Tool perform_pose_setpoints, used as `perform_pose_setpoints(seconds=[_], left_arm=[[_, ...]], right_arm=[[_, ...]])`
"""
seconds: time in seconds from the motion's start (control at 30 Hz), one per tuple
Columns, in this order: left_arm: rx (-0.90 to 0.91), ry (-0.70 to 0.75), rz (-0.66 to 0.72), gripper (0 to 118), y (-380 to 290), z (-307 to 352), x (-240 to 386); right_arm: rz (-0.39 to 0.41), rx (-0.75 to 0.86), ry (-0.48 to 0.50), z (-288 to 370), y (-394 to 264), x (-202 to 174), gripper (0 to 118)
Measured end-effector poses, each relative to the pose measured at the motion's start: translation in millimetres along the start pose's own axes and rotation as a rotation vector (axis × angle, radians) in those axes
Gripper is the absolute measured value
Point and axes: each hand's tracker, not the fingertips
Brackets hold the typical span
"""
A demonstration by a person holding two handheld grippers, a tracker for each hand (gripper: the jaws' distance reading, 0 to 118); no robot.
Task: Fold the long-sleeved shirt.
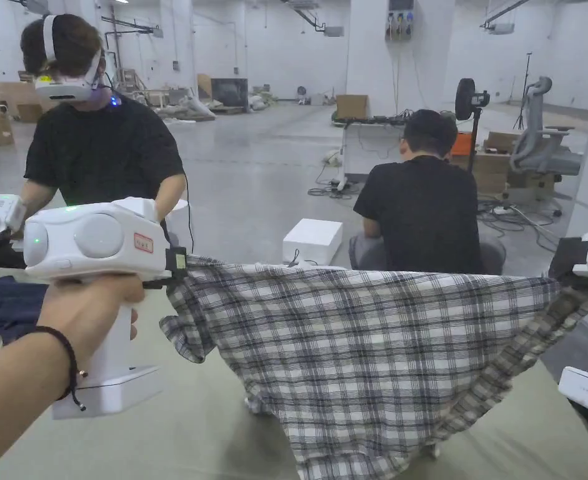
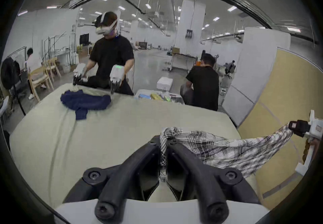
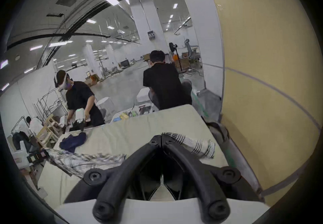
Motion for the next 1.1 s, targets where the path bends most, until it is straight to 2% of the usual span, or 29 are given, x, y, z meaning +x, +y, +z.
perform_pose_setpoints(seconds=[0.27, 0.47, 0.53, 0.57, 0.67, 0.77, 0.83, 1.0, 1.03, 1.07, 1.1], left_arm=[[-0.070, -0.025, 0.008, 1, -136, 136, -26], [-0.175, -0.078, 0.129, 1, -250, 206, -64], [-0.226, -0.078, 0.111, 1, -285, 222, -70], [-0.266, -0.060, 0.055, 1, -305, 231, -70], [-0.360, -0.020, -0.029, 1, -355, 236, -74], [-0.472, 0.015, -0.074, 1, -395, 211, -73], [-0.532, 0.031, -0.090, 1, -410, 198, -70], [-0.514, 0.027, -0.057, 2, -412, 200, -72], [-0.504, 0.012, -0.036, 8, -410, 201, -74], [-0.498, 0.009, -0.024, 20, -407, 205, -76], [-0.485, 0.016, -0.004, 53, -403, 211, -76]], right_arm=[[0.011, -0.116, 0.054, 135, -116, 37, 0], [0.010, -0.222, 0.047, 225, -231, 75, 0], [-0.005, -0.275, 0.057, 246, -267, 89, 0], [0.001, -0.308, 0.044, 256, -287, 95, 0], [0.055, -0.425, 0.010, 264, -344, 110, 0], [0.075, -0.545, -0.056, 242, -396, 116, 0], [0.061, -0.598, -0.091, 224, -419, 127, 0], [0.012, -0.556, -0.087, 225, -417, 135, 0], [0.007, -0.552, -0.081, 228, -414, 136, 4], [0.006, -0.550, -0.083, 234, -411, 136, 17], [0.006, -0.536, -0.088, 240, -405, 137, 48]])
